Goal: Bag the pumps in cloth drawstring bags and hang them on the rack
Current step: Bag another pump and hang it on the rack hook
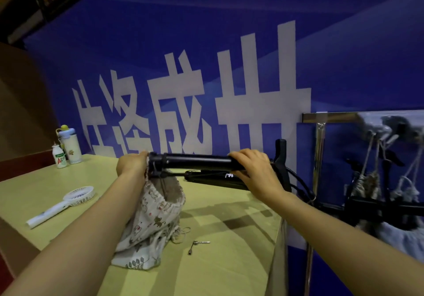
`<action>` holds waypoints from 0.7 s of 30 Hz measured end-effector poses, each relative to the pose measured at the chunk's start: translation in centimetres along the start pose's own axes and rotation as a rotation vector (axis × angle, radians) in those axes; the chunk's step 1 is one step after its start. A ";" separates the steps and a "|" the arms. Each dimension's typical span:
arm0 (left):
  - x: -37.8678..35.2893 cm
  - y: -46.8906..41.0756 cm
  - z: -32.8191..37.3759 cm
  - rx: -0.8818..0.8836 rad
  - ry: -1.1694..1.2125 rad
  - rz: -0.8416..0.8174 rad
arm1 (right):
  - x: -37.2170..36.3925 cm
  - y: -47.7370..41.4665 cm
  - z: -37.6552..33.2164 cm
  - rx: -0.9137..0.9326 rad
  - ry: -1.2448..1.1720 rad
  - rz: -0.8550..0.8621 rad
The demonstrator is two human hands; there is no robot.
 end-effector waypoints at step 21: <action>-5.7 9.8 2.6 -0.743 -0.252 -0.633 | -1.8 -3.8 -11.0 0.476 0.291 0.103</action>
Point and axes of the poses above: each hand's wrist, its own y-axis away from the middle knuckle, its own x-axis out of the back of the hand, z = x × y, the point moved 9 cm from there along -y, towards the middle knuckle, and after that the axes turned 10 degrees about z, right-handed, at the moved point
